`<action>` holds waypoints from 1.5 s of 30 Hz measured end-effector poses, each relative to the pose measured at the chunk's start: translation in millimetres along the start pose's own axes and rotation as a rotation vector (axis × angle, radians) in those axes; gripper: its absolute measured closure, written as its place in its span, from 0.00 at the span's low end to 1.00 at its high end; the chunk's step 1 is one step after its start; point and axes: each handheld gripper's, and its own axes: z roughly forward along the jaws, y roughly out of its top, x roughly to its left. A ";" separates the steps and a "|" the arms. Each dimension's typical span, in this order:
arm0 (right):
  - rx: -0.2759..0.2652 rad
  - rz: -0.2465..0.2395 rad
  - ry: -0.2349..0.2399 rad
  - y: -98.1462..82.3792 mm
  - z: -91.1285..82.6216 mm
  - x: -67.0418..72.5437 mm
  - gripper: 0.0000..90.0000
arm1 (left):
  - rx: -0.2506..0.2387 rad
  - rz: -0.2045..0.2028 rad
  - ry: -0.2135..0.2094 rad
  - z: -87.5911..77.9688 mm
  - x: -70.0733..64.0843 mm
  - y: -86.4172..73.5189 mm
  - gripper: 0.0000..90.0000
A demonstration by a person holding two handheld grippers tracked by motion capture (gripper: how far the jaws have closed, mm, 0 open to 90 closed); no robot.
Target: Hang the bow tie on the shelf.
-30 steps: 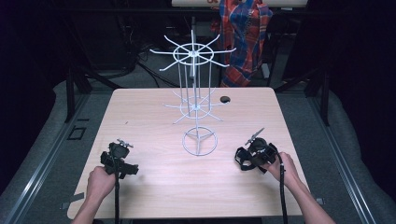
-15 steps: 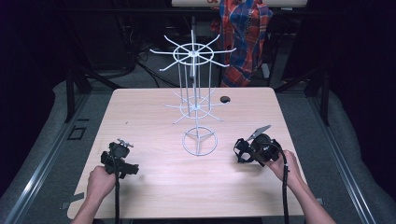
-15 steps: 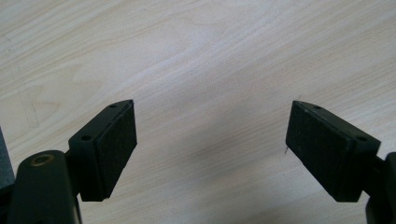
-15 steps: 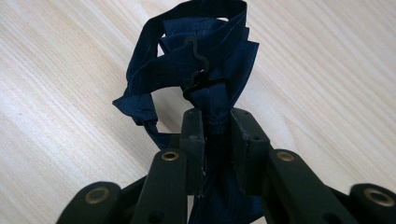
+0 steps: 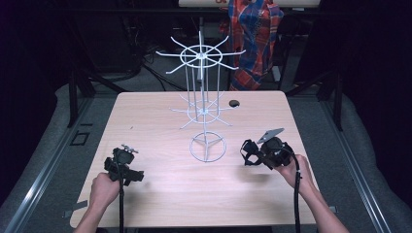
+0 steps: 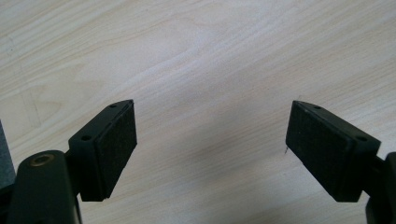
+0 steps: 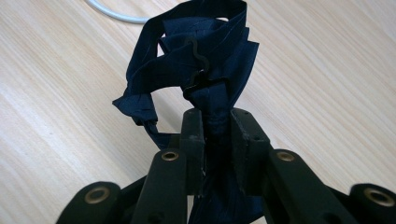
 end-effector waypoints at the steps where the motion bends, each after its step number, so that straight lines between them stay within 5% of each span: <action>1: -0.009 0.001 0.002 0.6 -0.7 0.6 0.84 | 0.000 -0.001 0.001 0.0 -0.1 0.0 0.19; 45: -0.180 -0.016 0.052 28.8 -47.1 17.4 0.84 | 0.003 0.002 0.000 0.8 -1.4 0.5 0.19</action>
